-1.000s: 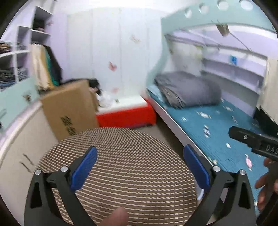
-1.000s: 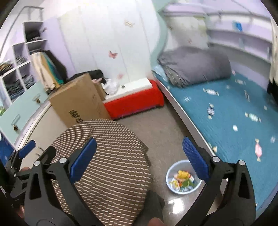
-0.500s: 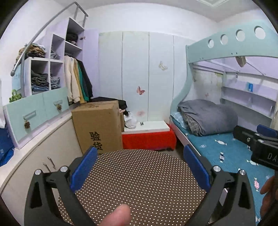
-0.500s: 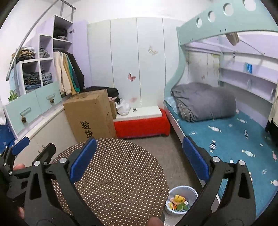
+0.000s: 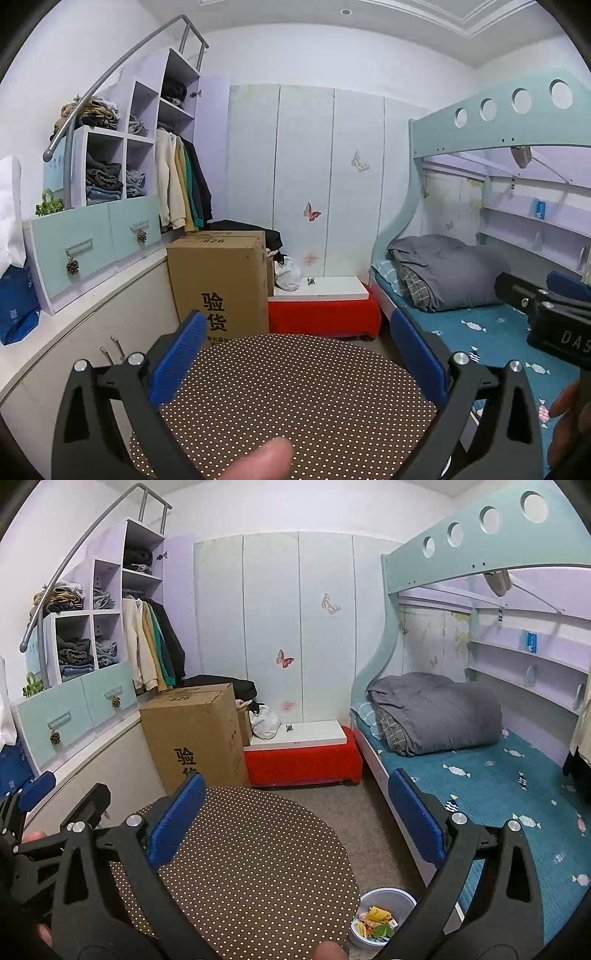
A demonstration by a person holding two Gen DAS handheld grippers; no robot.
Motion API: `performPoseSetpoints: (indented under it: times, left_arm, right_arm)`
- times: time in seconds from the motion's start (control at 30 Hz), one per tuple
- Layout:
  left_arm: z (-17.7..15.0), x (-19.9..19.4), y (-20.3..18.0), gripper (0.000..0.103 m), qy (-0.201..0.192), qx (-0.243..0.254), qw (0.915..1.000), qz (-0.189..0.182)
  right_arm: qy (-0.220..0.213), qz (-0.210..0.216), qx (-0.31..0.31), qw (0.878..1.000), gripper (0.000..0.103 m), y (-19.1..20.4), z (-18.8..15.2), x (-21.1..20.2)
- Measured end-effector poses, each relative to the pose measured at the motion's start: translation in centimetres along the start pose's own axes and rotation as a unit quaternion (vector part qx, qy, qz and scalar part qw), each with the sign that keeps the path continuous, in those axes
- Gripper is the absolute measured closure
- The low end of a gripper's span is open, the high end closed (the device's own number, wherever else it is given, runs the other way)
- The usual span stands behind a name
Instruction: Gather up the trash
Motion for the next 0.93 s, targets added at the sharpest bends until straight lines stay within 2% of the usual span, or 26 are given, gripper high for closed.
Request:
performPoseSetpoints:
  times: [0.63,0.93]
  left_arm:
    - [0.33,-0.54,0.29,0.005,-0.008,-0.011,0.9999,-0.007]
    - [0.12,-0.09,0.56,0.005,0.004,-0.013,0.9999,0.000]
  right_arm:
    - [-0.003,0.003,-0.001,1.000,0.006,-0.18,-0.19,-0.40]
    - [-0.002,0.006,-0.001,1.000,0.006,-0.31,-0.34,-0.35]
Point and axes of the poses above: each gripper's, at about its wrist camera, not at the fingertips, and x roughly the way its jaws point, y to its left, z to its top, the point moved 2 cm from there along x, roughly the way its jaws point, and after that the axes turned 15 degrees about -x, right-handed, at the moved point
